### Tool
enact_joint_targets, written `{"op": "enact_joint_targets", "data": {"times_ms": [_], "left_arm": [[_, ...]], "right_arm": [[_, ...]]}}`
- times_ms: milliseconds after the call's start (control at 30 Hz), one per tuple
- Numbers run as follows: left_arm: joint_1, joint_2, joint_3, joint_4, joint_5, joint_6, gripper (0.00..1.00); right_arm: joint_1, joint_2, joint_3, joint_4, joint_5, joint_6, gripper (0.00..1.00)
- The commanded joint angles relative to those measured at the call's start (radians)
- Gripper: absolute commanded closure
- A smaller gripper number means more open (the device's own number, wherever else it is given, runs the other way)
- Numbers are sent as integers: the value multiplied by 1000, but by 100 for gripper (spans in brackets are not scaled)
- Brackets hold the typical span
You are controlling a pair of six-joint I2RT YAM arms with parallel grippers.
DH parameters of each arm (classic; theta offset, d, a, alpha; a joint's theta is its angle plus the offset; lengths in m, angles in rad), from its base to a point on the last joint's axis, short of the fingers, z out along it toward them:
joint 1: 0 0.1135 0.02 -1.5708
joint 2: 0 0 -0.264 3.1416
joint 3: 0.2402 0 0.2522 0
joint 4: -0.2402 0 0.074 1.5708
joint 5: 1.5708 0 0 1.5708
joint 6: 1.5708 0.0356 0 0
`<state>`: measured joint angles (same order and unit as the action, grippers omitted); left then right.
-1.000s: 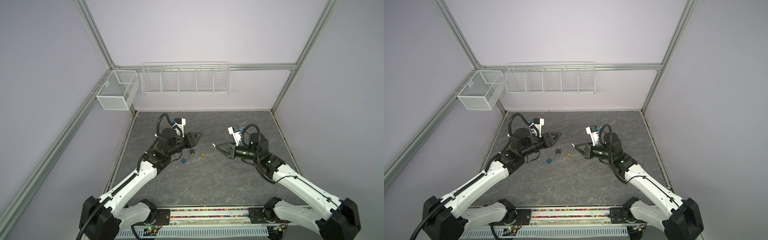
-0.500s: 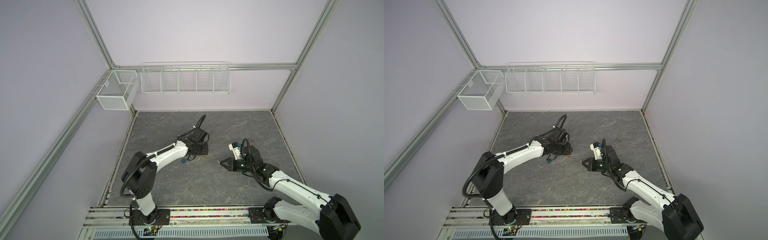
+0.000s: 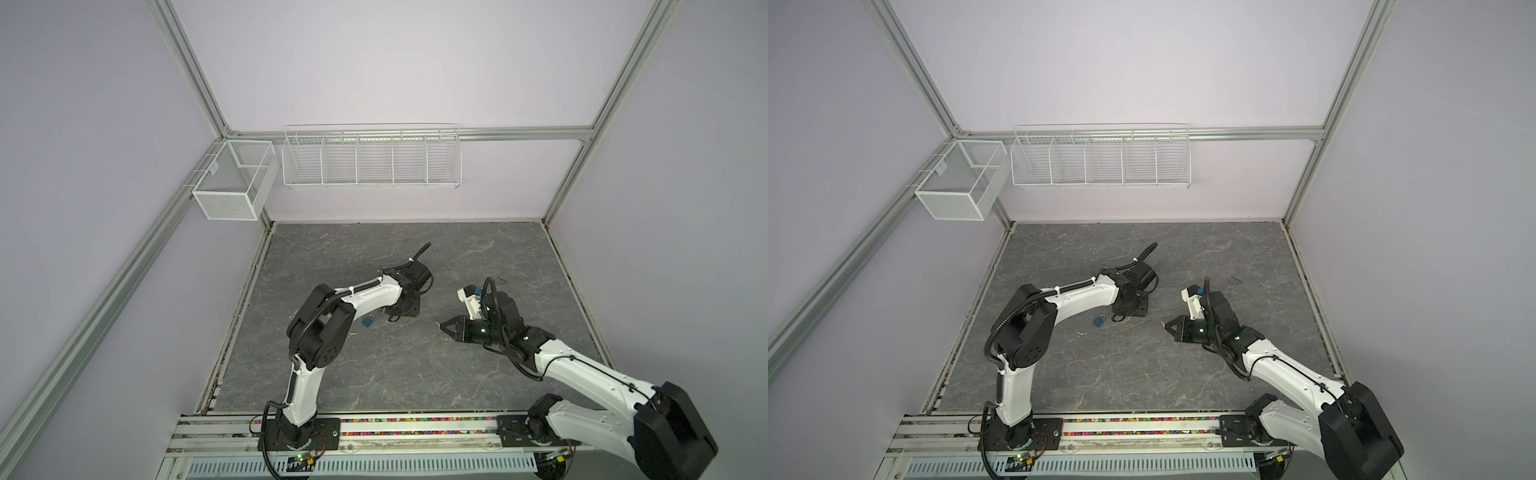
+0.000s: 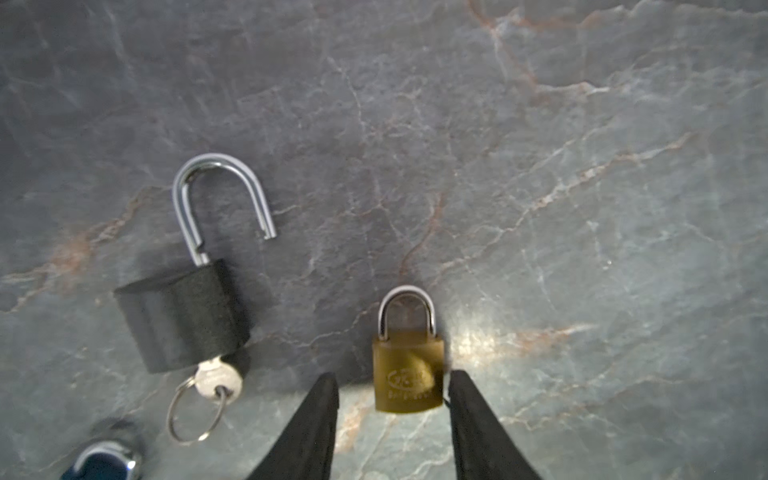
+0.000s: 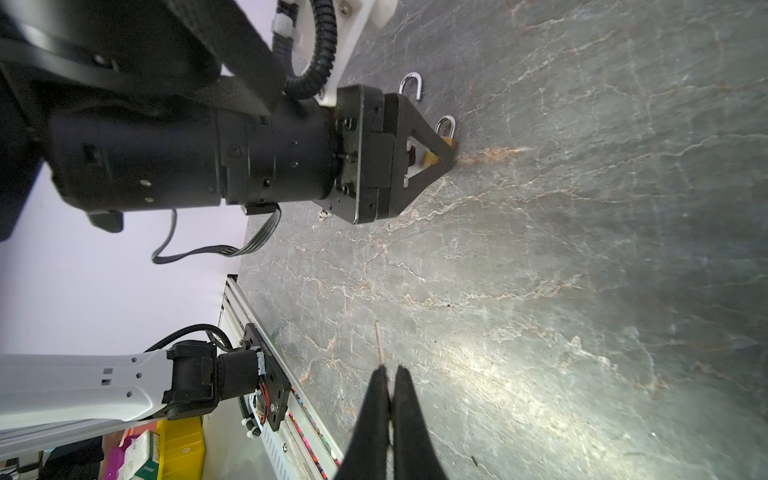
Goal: Unlock with the key
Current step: 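Lower the open left gripper onto the brass padlock while the right gripper holds the key, then close the left gripper on the brass padlock and lift it toward the right gripper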
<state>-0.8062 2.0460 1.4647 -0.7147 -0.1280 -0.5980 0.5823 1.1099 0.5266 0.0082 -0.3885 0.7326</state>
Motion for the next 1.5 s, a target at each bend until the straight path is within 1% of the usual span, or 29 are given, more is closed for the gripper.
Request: {"op": "enact_joint_targets", "data": {"times_ms": [0,67,200,300,433,567,733,900,967,1000,1167,1233,1300,1400,1467], "left_arm": [[-1,27,49,-30,-27,-7,58],[-1,42,58,-38,-36,-9,61],[-4,59,71,-42,-37,-12,62],[-14,64,80,-60,-58,-19,64],[-31,71,82,-63,-61,-33,65],[-31,83,87,-88,-99,-50,66],[-30,94,105,-92,-110,-69,69],[-30,114,127,-108,-101,-75,69],[-31,112,123,-104,-103,-80,78],[-30,109,120,-101,-95,-80,80],[-31,76,102,-91,-83,-86,79],[-31,63,102,-92,-81,-89,85],[-31,41,102,-90,-75,-98,86],[-32,-32,87,-61,-65,-140,95],[-31,-96,57,-16,-42,-192,100]], "right_arm": [[-7,3,-23,10,8,6,94],[-7,1,-22,10,8,6,94],[-7,-2,-20,7,10,5,94],[-6,-2,-19,0,11,1,94],[-6,6,-20,3,12,1,94],[-7,13,-20,6,13,5,94],[-7,8,-20,6,10,-4,94],[-6,-5,-20,1,6,-10,94],[-6,-14,-20,-5,10,-14,94],[-6,-19,-21,-8,10,-15,94],[-6,-33,-11,-26,14,-28,94],[-7,-36,-10,-25,16,-29,94],[-5,-35,-6,-34,25,-37,94],[11,-35,9,-76,73,-57,94],[47,-40,34,-114,147,-68,94]]}}
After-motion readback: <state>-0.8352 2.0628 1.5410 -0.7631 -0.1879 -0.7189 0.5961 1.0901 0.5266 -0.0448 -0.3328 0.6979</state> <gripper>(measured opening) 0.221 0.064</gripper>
